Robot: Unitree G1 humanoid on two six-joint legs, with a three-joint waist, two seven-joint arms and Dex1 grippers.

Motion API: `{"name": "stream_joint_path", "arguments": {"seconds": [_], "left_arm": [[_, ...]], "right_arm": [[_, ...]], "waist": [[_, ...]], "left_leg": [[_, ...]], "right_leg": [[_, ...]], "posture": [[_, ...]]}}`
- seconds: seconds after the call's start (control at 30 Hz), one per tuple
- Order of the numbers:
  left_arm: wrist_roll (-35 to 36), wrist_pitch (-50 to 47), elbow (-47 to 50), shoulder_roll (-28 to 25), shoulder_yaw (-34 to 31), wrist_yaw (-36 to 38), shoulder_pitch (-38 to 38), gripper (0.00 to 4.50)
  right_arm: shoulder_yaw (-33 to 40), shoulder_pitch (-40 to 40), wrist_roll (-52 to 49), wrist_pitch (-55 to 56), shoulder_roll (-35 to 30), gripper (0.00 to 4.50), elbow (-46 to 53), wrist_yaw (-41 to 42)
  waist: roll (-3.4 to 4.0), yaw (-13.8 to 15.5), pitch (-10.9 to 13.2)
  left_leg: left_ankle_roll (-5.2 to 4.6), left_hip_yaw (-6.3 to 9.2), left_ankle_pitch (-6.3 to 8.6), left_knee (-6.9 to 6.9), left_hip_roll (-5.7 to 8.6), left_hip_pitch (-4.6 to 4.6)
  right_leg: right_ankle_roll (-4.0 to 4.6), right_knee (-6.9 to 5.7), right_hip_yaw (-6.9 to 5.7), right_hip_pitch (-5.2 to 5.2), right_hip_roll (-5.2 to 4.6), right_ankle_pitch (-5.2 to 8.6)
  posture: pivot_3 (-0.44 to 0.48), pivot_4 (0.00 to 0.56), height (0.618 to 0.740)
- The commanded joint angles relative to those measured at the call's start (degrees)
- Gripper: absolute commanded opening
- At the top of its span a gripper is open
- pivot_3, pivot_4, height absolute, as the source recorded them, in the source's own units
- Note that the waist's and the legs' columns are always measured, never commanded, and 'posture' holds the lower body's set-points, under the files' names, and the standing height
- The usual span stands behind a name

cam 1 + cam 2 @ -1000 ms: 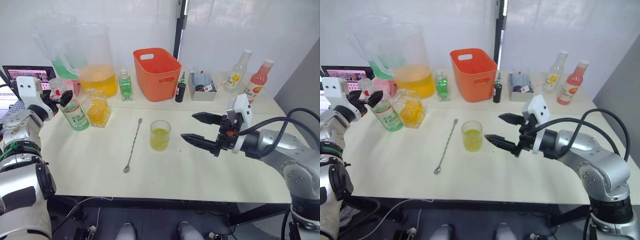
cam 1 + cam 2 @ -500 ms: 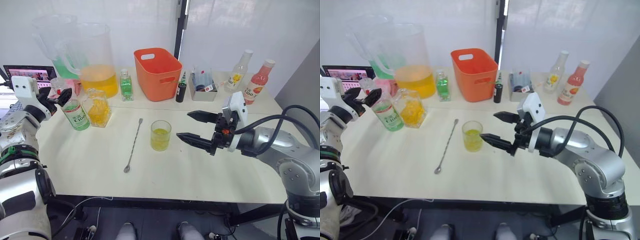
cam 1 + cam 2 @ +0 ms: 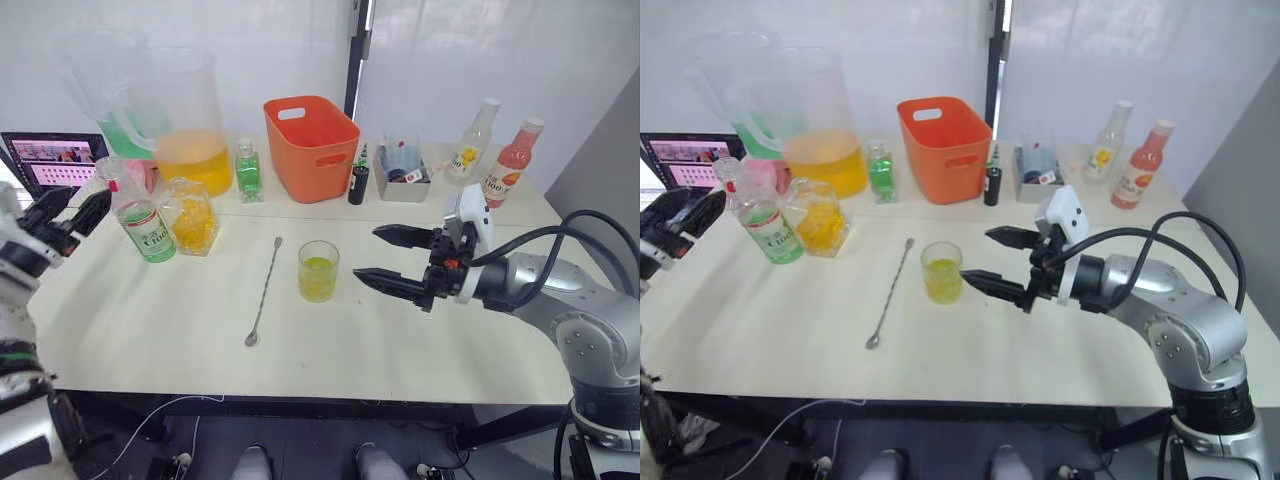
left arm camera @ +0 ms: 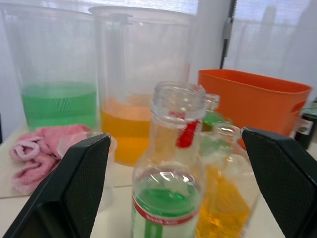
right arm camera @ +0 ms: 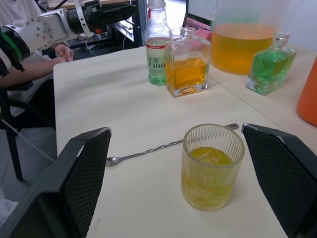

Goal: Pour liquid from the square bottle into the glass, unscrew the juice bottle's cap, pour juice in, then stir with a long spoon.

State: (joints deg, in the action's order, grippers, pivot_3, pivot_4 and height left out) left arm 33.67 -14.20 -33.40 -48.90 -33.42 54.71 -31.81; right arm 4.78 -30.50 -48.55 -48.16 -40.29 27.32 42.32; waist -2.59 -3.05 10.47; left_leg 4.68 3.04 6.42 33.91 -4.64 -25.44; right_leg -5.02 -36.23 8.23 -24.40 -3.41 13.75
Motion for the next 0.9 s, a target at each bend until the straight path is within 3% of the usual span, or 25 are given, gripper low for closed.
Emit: {"name": "stream_joint_path", "arguments": {"seconds": [0.03,0.2,0.43,0.7,0.9], "left_arm": [[8.27,-10.29,15.32,-1.43,-2.45,3.73,6.73,4.46],[12.69,-18.54,31.2,-1.61,-0.51,6.44,18.14,4.46],[6.88,-16.76,38.72,-1.14,8.51,5.99,19.77,4.46],[0.76,-10.02,37.4,0.58,14.06,6.92,21.62,4.46],[-1.18,-1.92,32.04,1.7,10.78,10.0,26.32,4.46]], "right_arm": [[0.63,-0.52,0.12,1.12,-1.04,4.5,-0.88,2.3],[0.69,1.13,1.75,1.54,-2.68,4.5,-1.36,4.17],[4.8,10.03,4.27,3.97,-6.08,4.5,2.03,4.67],[14.38,27.5,9.3,12.27,-9.01,4.5,4.28,8.27],[21.38,40.7,11.56,17.88,-5.79,4.5,4.78,8.87]], "waist": [[-0.01,0.18,0.0],[-0.01,0.42,0.0],[-0.02,0.58,-0.01],[-0.03,0.35,-0.02],[-0.05,0.27,-0.04]], "left_leg": [[0.0,-0.01,0.0,0.0,-0.04,-0.01],[0.02,-0.1,0.01,0.01,-0.11,0.03],[0.33,-0.16,0.21,0.04,-0.13,0.08],[0.16,-0.18,0.11,0.01,-0.13,0.08],[0.32,-0.19,0.21,0.04,-0.13,0.15]], "right_leg": [[0.11,0.01,-0.06,0.01,0.0,0.06],[0.23,0.03,-0.08,0.01,-0.02,0.11],[0.32,0.16,-0.07,0.06,-0.02,0.1],[0.3,0.18,-0.05,0.05,-0.02,0.11],[0.3,0.18,-0.03,0.08,-0.02,0.11]], "posture": [[0.0,0.15,0.74],[0.0,0.15,0.74],[0.0,0.15,0.74],[0.0,0.15,0.74],[0.0,0.15,0.74]]}}
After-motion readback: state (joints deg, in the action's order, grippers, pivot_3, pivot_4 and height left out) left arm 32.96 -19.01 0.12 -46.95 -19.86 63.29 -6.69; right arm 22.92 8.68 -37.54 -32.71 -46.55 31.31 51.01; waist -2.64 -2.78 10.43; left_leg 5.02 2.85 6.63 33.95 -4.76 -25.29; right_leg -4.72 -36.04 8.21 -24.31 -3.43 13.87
